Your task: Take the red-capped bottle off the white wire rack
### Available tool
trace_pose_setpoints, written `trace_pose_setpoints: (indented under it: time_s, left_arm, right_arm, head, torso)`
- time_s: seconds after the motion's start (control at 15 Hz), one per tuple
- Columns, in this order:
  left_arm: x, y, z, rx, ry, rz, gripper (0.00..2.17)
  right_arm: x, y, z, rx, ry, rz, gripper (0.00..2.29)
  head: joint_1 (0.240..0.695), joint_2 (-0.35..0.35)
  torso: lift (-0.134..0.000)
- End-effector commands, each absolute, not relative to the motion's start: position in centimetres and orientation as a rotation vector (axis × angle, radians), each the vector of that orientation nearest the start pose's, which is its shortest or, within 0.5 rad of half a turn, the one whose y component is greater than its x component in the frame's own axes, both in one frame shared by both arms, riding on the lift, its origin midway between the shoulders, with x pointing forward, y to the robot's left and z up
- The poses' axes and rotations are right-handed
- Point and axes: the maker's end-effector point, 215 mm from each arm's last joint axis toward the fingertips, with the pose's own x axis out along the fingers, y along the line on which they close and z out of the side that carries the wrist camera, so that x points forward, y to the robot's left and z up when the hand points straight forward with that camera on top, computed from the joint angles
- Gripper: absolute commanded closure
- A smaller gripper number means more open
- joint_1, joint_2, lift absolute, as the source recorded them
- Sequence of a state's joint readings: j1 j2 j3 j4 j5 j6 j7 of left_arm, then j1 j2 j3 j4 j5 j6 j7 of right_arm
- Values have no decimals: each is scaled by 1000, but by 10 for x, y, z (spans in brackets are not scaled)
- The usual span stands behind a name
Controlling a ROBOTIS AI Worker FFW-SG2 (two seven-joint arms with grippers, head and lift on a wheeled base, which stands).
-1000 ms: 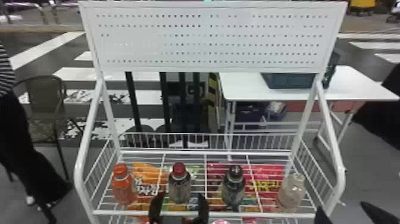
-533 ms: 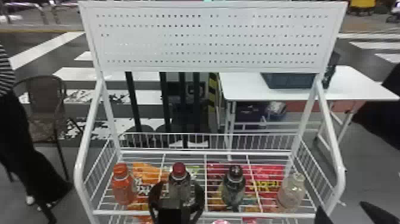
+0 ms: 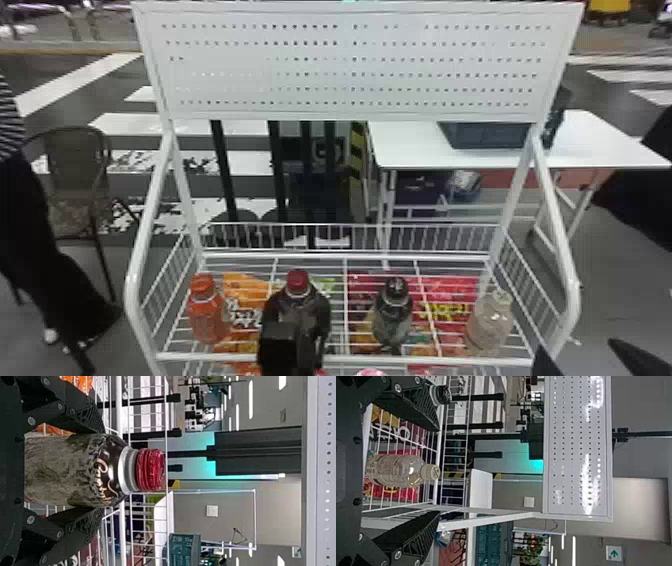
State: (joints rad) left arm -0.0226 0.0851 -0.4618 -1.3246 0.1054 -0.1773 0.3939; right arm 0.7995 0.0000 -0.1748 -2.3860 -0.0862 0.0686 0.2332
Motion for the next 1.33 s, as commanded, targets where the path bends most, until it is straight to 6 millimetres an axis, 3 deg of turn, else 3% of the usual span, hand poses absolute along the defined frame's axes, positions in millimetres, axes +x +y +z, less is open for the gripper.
trace_pose_setpoints:
  time_s: [0.0,0.27,0.4,0.53,0.93,1.27]
  left_arm:
    - [544,93,-414,0,54,-49,1366]
    - [521,95,-366,-24,-12,-62,1366]
    - [504,117,-356,13,29,-38,1366]
    - [483,147,-325,21,11,-21,1362]
    - [423,236,-260,17,1,14,1359]
    - [398,288,-259,42,26,64,1355]
  right_arm:
    - [368,-257,-289,-28,56,111,151]
    - [372,-253,-290,-24,62,117,151]
    - [373,-252,-290,-23,64,118,151]
    - [375,-252,-290,-22,69,119,151]
    - [378,-246,-289,-20,72,127,151]
    - [379,-244,-288,-20,77,130,151]
  head:
    - [499,0]
    - [499,0]
    - [499,0]
    - [499,0]
    - [499,0]
    - [499,0]
  torso:
    - [0]
    - [0]
    - [0]
    - [0]
    - [0]
    - [0]
